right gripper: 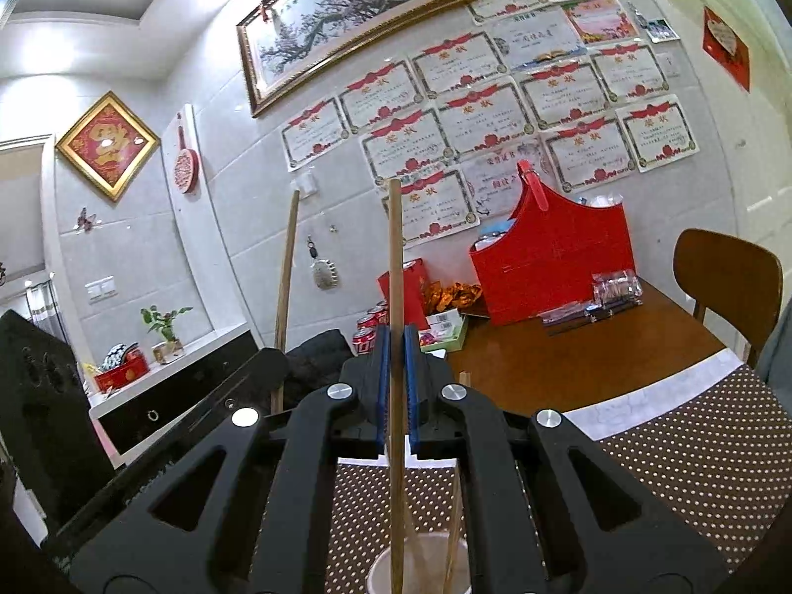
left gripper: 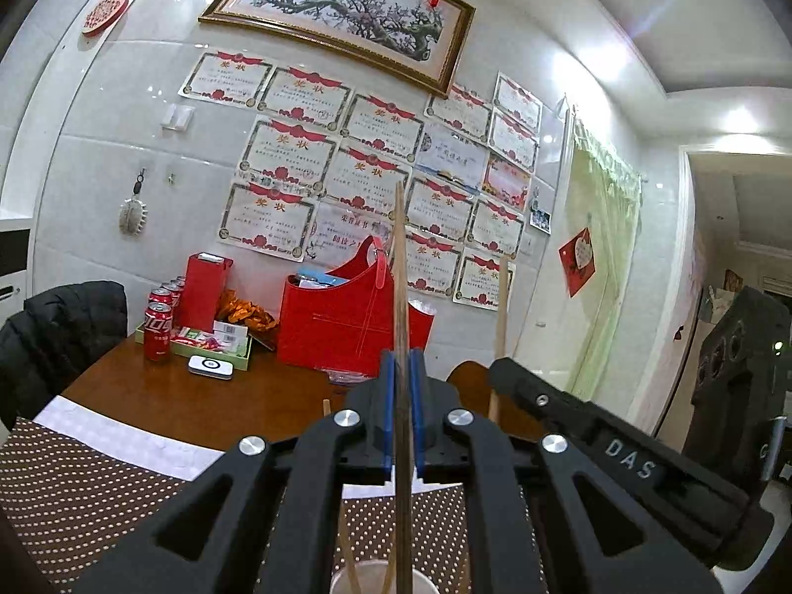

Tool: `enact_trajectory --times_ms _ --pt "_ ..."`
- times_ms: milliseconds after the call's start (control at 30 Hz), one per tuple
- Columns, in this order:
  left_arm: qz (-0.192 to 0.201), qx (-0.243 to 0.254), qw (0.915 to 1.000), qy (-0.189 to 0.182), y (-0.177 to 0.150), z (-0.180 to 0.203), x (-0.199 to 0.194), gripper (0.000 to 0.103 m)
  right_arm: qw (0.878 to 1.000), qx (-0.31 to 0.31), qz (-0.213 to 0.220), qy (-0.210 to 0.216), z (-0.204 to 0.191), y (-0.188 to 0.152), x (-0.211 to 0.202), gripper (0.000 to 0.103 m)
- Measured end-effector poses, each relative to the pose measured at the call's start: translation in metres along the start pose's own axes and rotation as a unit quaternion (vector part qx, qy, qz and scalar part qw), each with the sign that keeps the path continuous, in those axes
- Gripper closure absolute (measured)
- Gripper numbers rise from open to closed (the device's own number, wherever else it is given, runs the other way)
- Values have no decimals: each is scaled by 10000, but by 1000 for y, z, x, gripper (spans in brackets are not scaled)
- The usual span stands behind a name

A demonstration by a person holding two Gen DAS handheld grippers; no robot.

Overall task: Organize utensils
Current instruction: 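Lift both held chopsticks upright and carry them above the pink cup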

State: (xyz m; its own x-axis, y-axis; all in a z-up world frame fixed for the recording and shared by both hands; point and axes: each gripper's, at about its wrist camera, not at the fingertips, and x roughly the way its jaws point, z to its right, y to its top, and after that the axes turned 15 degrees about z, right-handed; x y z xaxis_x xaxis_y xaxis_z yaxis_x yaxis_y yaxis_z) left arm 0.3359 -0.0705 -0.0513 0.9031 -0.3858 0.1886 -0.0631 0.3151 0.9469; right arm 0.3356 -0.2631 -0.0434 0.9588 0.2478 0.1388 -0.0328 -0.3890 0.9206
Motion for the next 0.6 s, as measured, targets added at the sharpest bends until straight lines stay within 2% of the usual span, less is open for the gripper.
enact_trajectory --times_ms 333,600 --pt "-40 -150 9998 130 -33 -11 24 97 9999 -145 -43 -56 10 -9 9 97" --pt "-206 -72 9995 224 -57 -13 29 97 9997 -145 -169 -86 14 -26 16 97"
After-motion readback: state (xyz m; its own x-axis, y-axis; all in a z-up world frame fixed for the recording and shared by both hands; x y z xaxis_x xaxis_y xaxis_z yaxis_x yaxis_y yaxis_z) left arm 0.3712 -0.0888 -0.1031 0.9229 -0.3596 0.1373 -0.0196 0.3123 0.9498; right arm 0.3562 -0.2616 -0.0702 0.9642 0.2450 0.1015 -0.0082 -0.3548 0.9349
